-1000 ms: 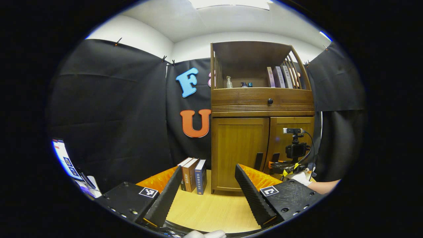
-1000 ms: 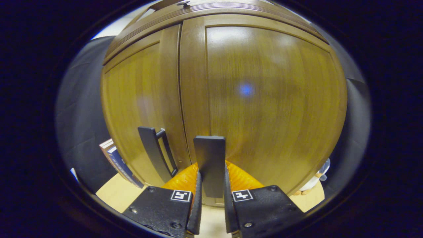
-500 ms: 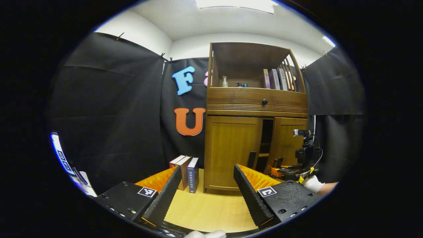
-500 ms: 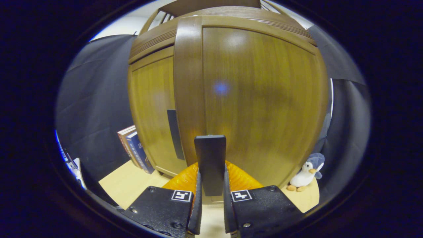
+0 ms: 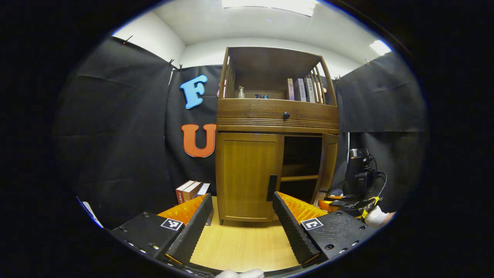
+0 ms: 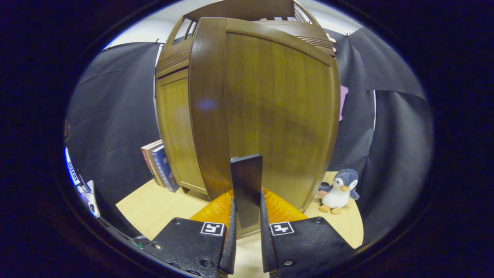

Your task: Open the right door of the double-door shoe cabinet with the right hand, and open the left door with the left hand.

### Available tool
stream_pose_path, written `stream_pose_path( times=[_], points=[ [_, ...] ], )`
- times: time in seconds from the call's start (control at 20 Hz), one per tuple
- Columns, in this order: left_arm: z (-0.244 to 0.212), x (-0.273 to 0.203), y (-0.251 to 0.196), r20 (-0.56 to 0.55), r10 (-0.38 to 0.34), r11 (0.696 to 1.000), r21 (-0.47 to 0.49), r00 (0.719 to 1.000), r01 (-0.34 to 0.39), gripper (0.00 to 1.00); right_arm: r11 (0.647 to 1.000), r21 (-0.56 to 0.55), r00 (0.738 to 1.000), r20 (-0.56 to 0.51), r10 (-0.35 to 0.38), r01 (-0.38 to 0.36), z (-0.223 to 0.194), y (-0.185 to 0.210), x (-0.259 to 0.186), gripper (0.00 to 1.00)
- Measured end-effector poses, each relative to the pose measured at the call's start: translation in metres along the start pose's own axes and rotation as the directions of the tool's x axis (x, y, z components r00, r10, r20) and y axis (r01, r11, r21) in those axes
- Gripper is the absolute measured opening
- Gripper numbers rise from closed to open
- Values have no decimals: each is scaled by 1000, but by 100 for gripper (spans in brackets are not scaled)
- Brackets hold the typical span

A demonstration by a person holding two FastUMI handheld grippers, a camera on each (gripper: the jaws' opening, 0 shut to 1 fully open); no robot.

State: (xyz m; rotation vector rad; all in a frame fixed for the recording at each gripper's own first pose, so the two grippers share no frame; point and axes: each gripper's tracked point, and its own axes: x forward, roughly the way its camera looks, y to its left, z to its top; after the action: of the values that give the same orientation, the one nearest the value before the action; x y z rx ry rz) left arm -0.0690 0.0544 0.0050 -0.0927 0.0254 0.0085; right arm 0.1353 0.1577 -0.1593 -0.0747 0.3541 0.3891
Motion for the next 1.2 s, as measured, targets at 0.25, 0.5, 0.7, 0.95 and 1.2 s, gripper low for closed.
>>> stream_pose_path(
  times=[0.25, 0.5, 0.7, 0.95, 1.2],
  points=[
    [-3, 6, -6, -10, -34, 999, 1, 999, 34, 95, 998, 13, 998, 6, -66, 66, -11, -24, -29, 28],
    [-4, 14, -13, -13, -61, 998, 6, 998, 61, 95, 991, 34, 992, 22, -126, 126, -16, -46, -48, 23],
    [-6, 19, -24, -16, -91, 996, 9, 996, 91, 95, 982, 49, 982, 24, -185, 184, -20, -69, -59, 20],
    [-7, 22, -40, -12, -135, 991, 3, 991, 135, 95, 970, 73, 971, 33, -237, 234, -25, -99, -71, 10],
    [-9, 25, -51, -15, -158, 987, 6, 987, 158, 95, 955, 99, 959, 25, -284, 280, -25, -133, -79, 4]
  ],
)
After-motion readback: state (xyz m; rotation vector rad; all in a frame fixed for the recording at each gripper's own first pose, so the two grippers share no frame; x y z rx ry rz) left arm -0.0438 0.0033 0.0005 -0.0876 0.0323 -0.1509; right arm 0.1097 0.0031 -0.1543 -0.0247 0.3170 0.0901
